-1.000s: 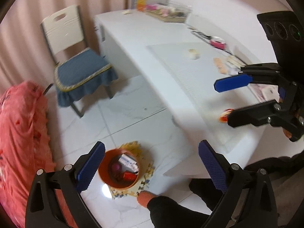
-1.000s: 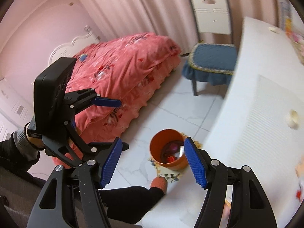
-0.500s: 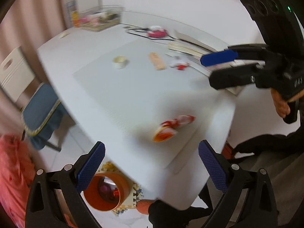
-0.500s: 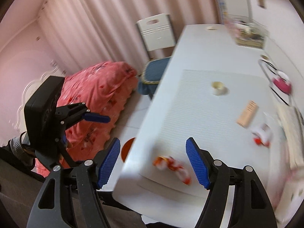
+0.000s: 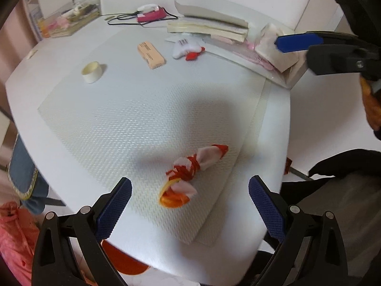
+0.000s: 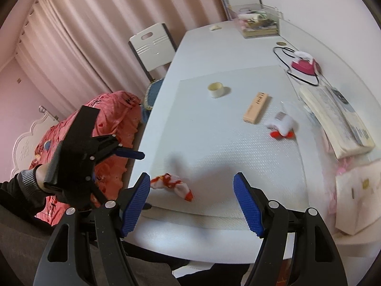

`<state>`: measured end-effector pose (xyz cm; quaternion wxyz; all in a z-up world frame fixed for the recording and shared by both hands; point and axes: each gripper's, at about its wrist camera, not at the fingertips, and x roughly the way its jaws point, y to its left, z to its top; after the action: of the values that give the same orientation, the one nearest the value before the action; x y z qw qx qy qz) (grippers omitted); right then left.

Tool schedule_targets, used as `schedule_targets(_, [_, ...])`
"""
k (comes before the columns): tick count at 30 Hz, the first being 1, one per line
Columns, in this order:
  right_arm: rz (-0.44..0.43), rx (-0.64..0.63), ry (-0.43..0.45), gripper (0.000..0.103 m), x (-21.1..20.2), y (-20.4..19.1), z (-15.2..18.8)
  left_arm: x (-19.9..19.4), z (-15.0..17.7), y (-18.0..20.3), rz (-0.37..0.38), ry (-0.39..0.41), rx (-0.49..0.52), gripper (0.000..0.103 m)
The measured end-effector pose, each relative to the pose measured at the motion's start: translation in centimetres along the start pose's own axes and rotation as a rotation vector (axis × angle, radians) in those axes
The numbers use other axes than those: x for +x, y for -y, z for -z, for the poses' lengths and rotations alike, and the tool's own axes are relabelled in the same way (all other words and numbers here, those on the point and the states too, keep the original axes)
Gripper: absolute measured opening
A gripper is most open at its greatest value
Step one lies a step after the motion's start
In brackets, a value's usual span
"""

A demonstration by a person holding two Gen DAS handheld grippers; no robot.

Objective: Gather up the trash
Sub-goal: 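Return both tools to the desk mat, then grasp the red-white wrapper with the left tool while the right tool grasps the white plush toy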

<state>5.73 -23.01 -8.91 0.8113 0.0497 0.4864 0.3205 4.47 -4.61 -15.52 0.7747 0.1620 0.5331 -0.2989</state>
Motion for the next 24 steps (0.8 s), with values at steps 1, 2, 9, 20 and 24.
schedule_targets(1, [0.003,0.010,-0.003,0.072,0.1,0.3,0.0,0.4,-0.1,-0.1,0.004,-0.001,0.008,0.097])
schedule_targets(2, [0.007,0.018,-0.005,0.072,0.1,0.6,0.1,0.8,-0.2,-0.3,0.006,0.000,0.017,0.097])
schedule_targets(9, [0.024,0.059,-0.015,0.072,0.4,2.2,0.0,4.1,-0.2,-0.7,0.018,-0.074,0.073,0.062])
schedule_targets(20, [0.064,0.091,-0.002,0.072,3.4,5.6,-3.2,3.7,-1.6,-3.3,0.030,-0.056,0.016,0.025])
schedule_targets(24, [0.104,0.083,-0.012,0.072,5.1,7.3,-5.3,3.6,-3.6,-4.0,0.034,-0.036,0.021,0.025])
